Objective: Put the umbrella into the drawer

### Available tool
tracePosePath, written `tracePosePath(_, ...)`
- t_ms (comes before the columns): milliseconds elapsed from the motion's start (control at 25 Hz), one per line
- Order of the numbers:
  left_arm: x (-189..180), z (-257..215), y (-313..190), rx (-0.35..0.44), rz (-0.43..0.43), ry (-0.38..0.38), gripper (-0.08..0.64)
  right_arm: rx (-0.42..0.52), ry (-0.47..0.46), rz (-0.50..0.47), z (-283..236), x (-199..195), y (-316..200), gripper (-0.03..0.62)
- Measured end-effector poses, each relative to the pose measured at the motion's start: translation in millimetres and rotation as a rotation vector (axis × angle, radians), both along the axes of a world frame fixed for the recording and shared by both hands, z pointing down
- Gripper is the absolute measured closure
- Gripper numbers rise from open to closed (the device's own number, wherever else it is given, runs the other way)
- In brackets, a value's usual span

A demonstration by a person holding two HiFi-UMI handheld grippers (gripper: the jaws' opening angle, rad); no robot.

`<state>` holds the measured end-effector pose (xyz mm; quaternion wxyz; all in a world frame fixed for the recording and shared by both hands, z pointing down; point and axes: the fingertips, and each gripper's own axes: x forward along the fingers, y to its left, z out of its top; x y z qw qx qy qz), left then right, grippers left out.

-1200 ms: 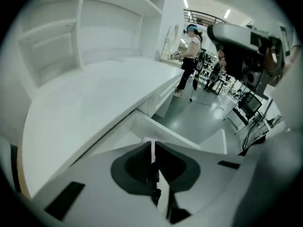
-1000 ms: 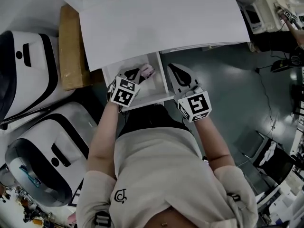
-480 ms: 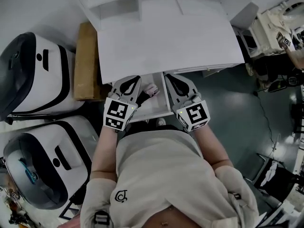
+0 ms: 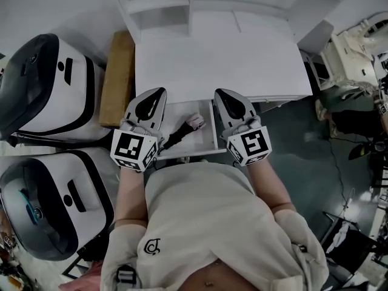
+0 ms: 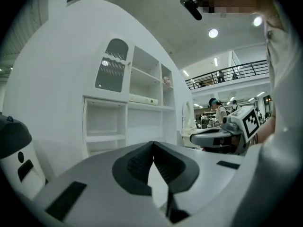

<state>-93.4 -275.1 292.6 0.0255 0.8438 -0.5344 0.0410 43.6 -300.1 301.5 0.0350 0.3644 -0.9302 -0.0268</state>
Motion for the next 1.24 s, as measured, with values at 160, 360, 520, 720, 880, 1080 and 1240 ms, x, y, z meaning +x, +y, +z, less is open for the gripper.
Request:
tracePosePath(160, -10, -7, 0, 0.022, -0.034, 0.035, 0.548, 0.004, 0.003, -0.02, -2, -9, -1, 0.586)
tracePosePath(360, -14, -4, -1, 0.012, -0.053, 0.056, 0.548, 0.02, 0.015, -0.044, -5, -15, -3, 0.588)
tracePosePath(520, -14, -3, -3, 0.007, -0.055, 0.035, 0.548, 0.01, 0.003, -0.051, -6, -16, -5, 0.588)
tracePosePath(720, -12, -1, -4, 0.003, -0.053, 0.014, 0.548, 0.019, -0.007, -0.054, -6, -16, -7, 0.588)
tracePosePath(880, -16, -2, -4, 0.02, -0.086, 0.017, 0.548, 0.027, -0.003, -0.056, -7, -16, -7, 0.587)
tracePosePath(1080, -20, -4, -4, 0.028, -0.103, 0.026, 0.548, 0.035, 0.006, -0.055, -7, -17, -8, 0.588)
tracePosePath(1240, -17, 0, -3, 0.012, -0.093, 0.021, 0.548, 0.024, 0.003, -0.049, -3, -15, -8, 0.588)
